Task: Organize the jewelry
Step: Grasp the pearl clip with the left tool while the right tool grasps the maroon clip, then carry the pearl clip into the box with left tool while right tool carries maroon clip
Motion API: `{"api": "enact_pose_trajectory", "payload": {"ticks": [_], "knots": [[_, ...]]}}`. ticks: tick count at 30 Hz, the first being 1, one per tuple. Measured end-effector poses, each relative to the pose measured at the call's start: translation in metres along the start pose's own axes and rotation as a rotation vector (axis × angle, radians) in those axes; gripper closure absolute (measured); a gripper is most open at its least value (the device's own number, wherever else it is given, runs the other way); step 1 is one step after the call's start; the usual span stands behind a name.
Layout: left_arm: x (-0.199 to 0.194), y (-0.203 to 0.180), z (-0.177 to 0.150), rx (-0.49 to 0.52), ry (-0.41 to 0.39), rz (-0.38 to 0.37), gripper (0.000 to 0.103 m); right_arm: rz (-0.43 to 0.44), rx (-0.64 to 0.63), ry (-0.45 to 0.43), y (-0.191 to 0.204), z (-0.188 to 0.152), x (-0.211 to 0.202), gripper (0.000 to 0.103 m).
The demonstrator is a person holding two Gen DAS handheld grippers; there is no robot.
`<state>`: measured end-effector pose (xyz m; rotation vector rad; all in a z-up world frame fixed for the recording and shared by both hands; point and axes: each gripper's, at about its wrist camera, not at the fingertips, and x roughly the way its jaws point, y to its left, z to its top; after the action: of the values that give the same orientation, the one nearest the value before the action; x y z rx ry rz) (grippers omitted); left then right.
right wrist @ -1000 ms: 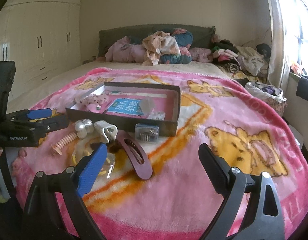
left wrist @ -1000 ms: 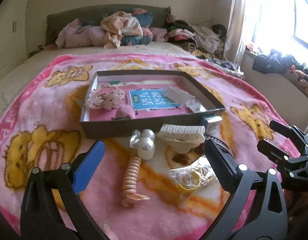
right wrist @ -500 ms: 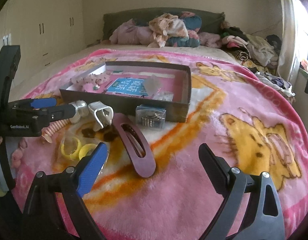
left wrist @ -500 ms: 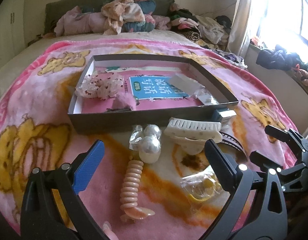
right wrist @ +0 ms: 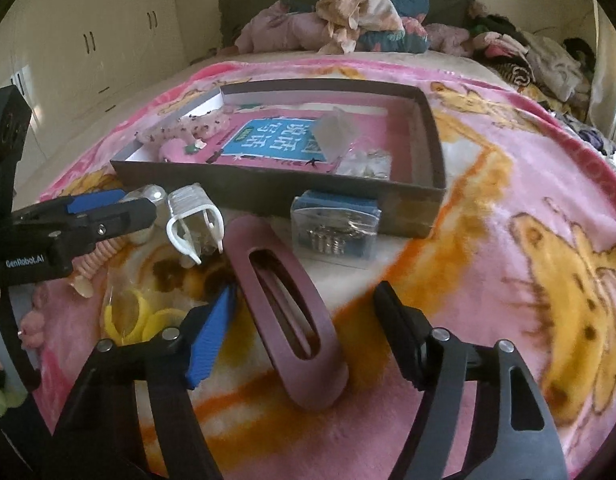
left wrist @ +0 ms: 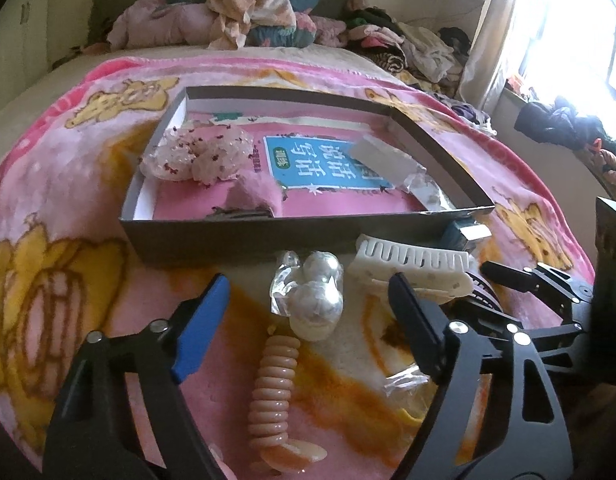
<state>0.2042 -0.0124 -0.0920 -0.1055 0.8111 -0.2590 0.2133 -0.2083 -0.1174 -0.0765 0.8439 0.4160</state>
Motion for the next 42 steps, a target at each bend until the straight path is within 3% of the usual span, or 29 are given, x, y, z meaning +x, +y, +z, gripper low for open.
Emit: {"api": "enact_pose_trajectory", "payload": {"ticks": [3,6,8,10,12,26,42], "knots": [[0.005,0.000,0.000,0.009,0.013,0.013,0.041,0.011,-0.007,-0.001,0.001,0.000,0.000,0.052],[0.008,-0.002,-0.001,0.009,0.019,0.017,0.056,0.026,-0.007,-0.004,0.000,-0.003,-0.004,0.072],[0.008,-0.005,-0.001,0.025,0.019,0.012,0.063,0.023,-0.016,-0.008,0.001,-0.004,-0.007,0.078],[0.008,-0.008,-0.002,0.043,0.017,0.014,0.078,0.015,-0.024,-0.015,0.002,-0.006,-0.010,0.084],[0.006,-0.008,-0.002,0.046,0.017,0.012,0.078,0.006,-0.025,-0.024,0.003,-0.009,-0.015,0.092],[-0.030,-0.015,0.004,0.042,-0.070,-0.012,0.078,-0.018,-0.028,-0.132,0.006,-0.013,-0.065,0.092],[-0.058,0.002,0.018,0.025,-0.156,-0.011,0.078,-0.013,-0.076,-0.169,0.036,0.017,-0.077,0.092]]}}
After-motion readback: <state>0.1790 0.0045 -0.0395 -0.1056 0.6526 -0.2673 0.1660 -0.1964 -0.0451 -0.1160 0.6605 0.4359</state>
